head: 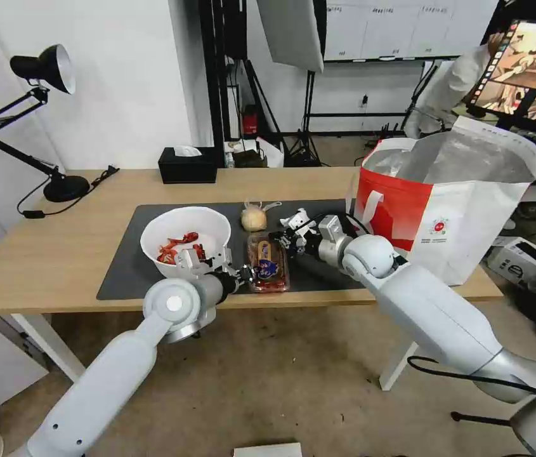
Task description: Pick up the trash from the table and place it into the takeout bag.
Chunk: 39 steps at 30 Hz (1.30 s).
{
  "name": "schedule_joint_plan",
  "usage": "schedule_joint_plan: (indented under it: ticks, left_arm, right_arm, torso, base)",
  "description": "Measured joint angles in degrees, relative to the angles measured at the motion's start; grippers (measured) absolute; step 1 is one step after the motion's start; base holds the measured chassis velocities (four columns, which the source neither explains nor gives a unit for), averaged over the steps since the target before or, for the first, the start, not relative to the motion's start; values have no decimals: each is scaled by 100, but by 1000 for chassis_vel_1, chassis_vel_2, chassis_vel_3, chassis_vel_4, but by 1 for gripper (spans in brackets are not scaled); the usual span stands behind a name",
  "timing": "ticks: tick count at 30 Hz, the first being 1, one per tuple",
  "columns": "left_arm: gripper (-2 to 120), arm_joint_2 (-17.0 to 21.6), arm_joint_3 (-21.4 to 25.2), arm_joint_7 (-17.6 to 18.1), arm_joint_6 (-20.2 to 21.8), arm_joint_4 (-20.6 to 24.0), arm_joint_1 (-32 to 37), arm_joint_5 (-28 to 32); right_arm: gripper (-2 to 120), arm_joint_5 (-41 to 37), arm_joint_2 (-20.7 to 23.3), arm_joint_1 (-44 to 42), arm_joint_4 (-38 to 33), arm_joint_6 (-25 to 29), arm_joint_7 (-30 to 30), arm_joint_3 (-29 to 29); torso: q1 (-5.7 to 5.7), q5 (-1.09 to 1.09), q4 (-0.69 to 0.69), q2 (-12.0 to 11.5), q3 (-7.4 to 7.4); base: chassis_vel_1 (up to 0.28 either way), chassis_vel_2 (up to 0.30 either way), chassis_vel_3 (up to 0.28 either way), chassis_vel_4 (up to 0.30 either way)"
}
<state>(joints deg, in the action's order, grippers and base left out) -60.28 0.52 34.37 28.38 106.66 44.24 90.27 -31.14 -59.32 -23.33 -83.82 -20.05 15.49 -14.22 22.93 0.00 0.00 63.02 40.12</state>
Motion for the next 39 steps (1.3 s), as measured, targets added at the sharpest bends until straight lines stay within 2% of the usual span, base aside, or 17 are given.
schedule_joint_plan:
  ticks: [3,4,6,8,10,11,12,14,15,16,18,24,25,26,27,29,39]
  left_arm:
    - [1,-1,-1,-4,-45,40,-5,2]
    - [1,-1,-1,-4,-45,40,-5,2]
    - [1,3,3,-28,-75,67,1,3]
    - [1,4,12,-48,-90,82,6,3]
    - [1,4,55,-120,-133,127,21,-4]
    - [1,4,95,-160,-170,181,27,-9]
    - [1,4,95,-160,-170,181,27,-9]
    - [1,20,151,-208,-218,277,23,-10]
    - [1,34,170,-226,-235,314,13,-9]
    - [1,34,170,-226,-235,314,13,-9]
    - [1,54,199,-276,-258,383,-11,-9]
    - [1,13,163,-372,-307,412,-101,-41]
    - [1,-4,138,-411,-327,411,-140,-58]
    - [1,-10,136,-433,-348,419,-176,-76]
    - [1,-10,136,-433,-348,419,-176,-76]
    - [1,-12,163,-463,-420,468,-229,-107]
    - [1,25,308,-734,-669,646,-231,-282]
  right_arm:
    - [3,-391,95,-133,-331,83,-491,238]
    - [3,-391,95,-133,-331,83,-491,238]
    - [13,-650,234,-260,-647,210,-607,447]
    - [17,-763,307,-337,-805,250,-654,546]
    - [25,-937,441,-544,-1139,316,-763,747]
    - [34,-1022,548,-754,-1423,372,-873,917]
    - [34,-1022,548,-754,-1423,372,-873,917]
    - [41,-1084,736,-1332,-1940,460,-1082,1306]
    - [46,-1086,793,-1592,-2099,507,-1140,1468]
    - [46,-1086,793,-1592,-2099,507,-1140,1468]
    - [57,-1082,873,-2199,-2434,625,-1227,1835]
    - [76,-1043,893,-3432,-3082,1097,-1264,2626]
    - [82,-1026,893,-3717,-3243,1226,-1256,2804]
    - [86,-1001,889,-3886,-3356,1348,-1250,2917]
    - [86,-1001,889,-3886,-3356,1348,-1250,2917]
    - [97,-875,855,-4190,-3521,1609,-1248,3146]
    - [100,-463,609,-5048,-3774,2191,-1235,3665]
  torso:
    - [0,0,0,0,-1]
    - [0,0,0,0,-1]
    - [0,0,0,0,-1]
    - [0,0,1,0,-1]
    - [0,-1,0,0,-1]
    - [-1,1,0,0,-1]
    - [-1,1,0,0,-1]
    - [-1,0,-1,0,-2]
    - [-1,1,0,0,-2]
    - [-1,1,0,0,-2]
    - [-1,2,-1,1,-2]
    - [-1,0,1,1,-2]
    - [-1,0,-3,1,-2]
    - [-2,-1,-3,1,-2]
    - [-2,-1,-3,1,-2]
    - [-2,1,-2,1,-3]
    - [-2,0,-1,1,-2]
  base:
    - [0,0,0,0]
    - [0,0,0,0]
    - [0,0,0,0]
    - [0,0,0,0]
    - [0,0,0,0]
    - [0,0,0,0]
    - [0,0,0,0]
    - [0,0,0,0]
    - [0,0,0,0]
    - [0,0,0,0]
    - [0,0,0,0]
    - [0,0,0,0]
    - [0,0,0,0]
    - [0,0,0,0]
    - [0,0,0,0]
    - [0,0,0,0]
    - [0,0,0,0]
